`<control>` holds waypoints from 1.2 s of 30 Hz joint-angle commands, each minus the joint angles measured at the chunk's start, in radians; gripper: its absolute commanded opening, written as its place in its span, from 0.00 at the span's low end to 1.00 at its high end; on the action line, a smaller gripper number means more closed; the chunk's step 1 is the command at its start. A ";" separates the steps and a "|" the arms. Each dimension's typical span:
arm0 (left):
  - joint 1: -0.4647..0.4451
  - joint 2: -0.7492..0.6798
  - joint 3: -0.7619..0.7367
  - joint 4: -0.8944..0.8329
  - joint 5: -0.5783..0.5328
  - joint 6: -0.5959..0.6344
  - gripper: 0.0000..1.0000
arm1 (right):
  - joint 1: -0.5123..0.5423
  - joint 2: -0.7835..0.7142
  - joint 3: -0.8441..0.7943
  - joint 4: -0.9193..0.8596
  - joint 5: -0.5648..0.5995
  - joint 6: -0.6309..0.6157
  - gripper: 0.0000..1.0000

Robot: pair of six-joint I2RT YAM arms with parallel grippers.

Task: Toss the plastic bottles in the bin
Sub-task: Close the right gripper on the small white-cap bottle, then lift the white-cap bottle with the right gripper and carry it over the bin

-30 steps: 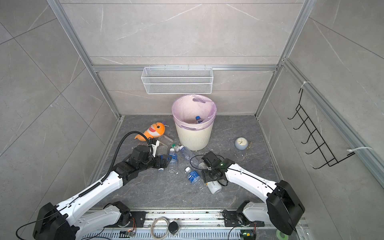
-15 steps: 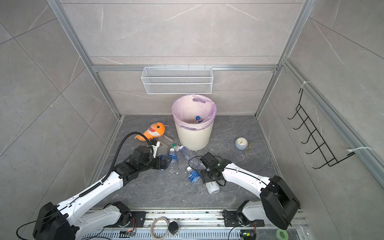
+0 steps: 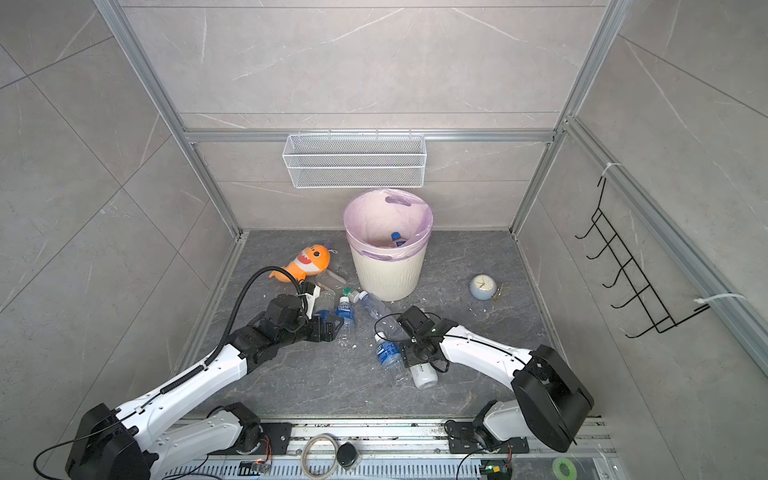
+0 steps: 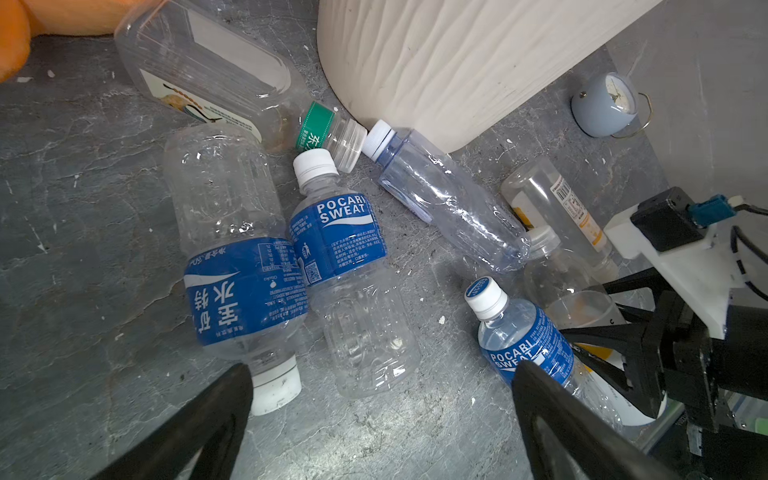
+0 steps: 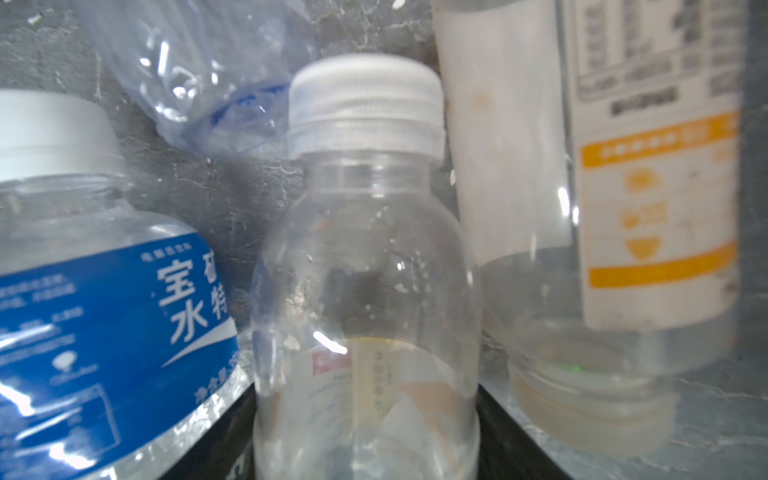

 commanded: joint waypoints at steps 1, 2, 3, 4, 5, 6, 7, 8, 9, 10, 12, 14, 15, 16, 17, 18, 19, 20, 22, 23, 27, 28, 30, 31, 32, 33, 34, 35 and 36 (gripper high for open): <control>-0.004 -0.024 -0.002 0.017 0.007 -0.015 1.00 | 0.009 0.017 -0.003 -0.007 0.032 0.015 0.71; -0.004 -0.024 -0.003 0.017 0.007 -0.016 1.00 | 0.012 0.013 -0.004 -0.006 0.036 0.016 0.69; -0.004 -0.022 -0.003 0.017 0.007 -0.016 1.00 | 0.013 0.006 -0.008 -0.007 0.042 0.017 0.68; -0.006 -0.022 -0.003 0.017 0.007 -0.016 1.00 | 0.015 -0.003 -0.010 -0.005 0.049 0.020 0.68; -0.005 -0.022 -0.001 0.017 0.007 -0.018 1.00 | 0.017 -0.012 -0.015 -0.005 0.053 0.022 0.67; -0.006 -0.021 -0.001 0.017 0.006 -0.016 1.00 | 0.017 -0.023 -0.019 -0.003 0.057 0.025 0.67; -0.006 -0.021 0.000 0.017 0.007 -0.015 1.00 | 0.020 -0.034 -0.022 -0.002 0.062 0.027 0.67; -0.005 -0.019 0.001 0.017 0.007 -0.015 1.00 | 0.023 -0.045 -0.026 -0.001 0.065 0.027 0.67; -0.006 -0.018 0.002 0.016 0.007 -0.014 1.00 | 0.028 -0.059 -0.031 0.000 0.074 0.028 0.66; -0.007 -0.018 0.004 0.016 0.008 -0.013 1.00 | 0.032 -0.074 -0.036 0.000 0.080 0.029 0.65; -0.008 -0.019 0.005 0.013 0.009 -0.013 1.00 | 0.045 -0.110 -0.047 0.002 0.092 0.032 0.65; -0.011 -0.019 0.006 0.011 0.007 -0.013 1.00 | 0.056 -0.147 -0.057 -0.003 0.106 0.036 0.64; -0.012 -0.019 0.007 0.009 0.006 -0.013 1.00 | 0.062 -0.167 -0.061 -0.005 0.115 0.040 0.64; -0.012 -0.019 0.010 0.006 0.006 -0.012 1.00 | 0.070 -0.189 -0.067 -0.005 0.124 0.041 0.63; -0.013 -0.018 0.010 0.004 0.004 -0.012 1.00 | 0.077 -0.209 -0.071 -0.007 0.132 0.045 0.63; -0.014 -0.018 0.013 0.000 0.004 -0.010 1.00 | 0.087 -0.233 -0.076 -0.007 0.145 0.049 0.62; -0.014 -0.018 0.016 -0.002 0.003 -0.009 1.00 | 0.093 -0.256 -0.080 -0.010 0.156 0.053 0.61; -0.015 -0.016 0.018 -0.005 0.001 -0.008 1.00 | 0.098 -0.274 -0.082 -0.013 0.164 0.055 0.60; -0.015 -0.016 0.025 -0.011 -0.002 -0.004 1.00 | 0.113 -0.317 -0.084 -0.026 0.187 0.063 0.59; -0.014 -0.015 0.028 -0.014 -0.004 0.000 1.00 | 0.119 -0.336 -0.084 -0.032 0.197 0.066 0.59; -0.015 -0.009 0.041 -0.024 -0.011 0.005 1.00 | 0.150 -0.422 -0.090 -0.050 0.232 0.071 0.58; -0.015 -0.006 0.043 -0.024 -0.011 0.007 1.00 | 0.156 -0.440 -0.090 -0.053 0.242 0.073 0.58; -0.015 0.001 0.050 -0.028 -0.011 0.008 1.00 | 0.169 -0.482 -0.092 -0.062 0.264 0.075 0.58; -0.015 0.003 0.053 -0.028 -0.011 0.010 1.00 | 0.177 -0.503 -0.093 -0.064 0.273 0.075 0.58; -0.015 0.005 0.054 -0.029 -0.012 0.011 1.00 | 0.182 -0.521 -0.094 -0.066 0.280 0.074 0.58; -0.014 0.007 0.056 -0.030 -0.012 0.012 1.00 | 0.186 -0.542 -0.094 -0.068 0.287 0.073 0.58; -0.015 0.008 0.060 -0.032 -0.012 0.013 1.00 | 0.191 -0.563 -0.094 -0.067 0.293 0.070 0.58; -0.014 0.011 0.061 -0.033 -0.011 0.014 1.00 | 0.194 -0.581 -0.094 -0.067 0.298 0.066 0.58; -0.014 0.013 0.064 -0.035 -0.013 0.016 1.00 | 0.198 -0.601 -0.094 -0.067 0.304 0.062 0.58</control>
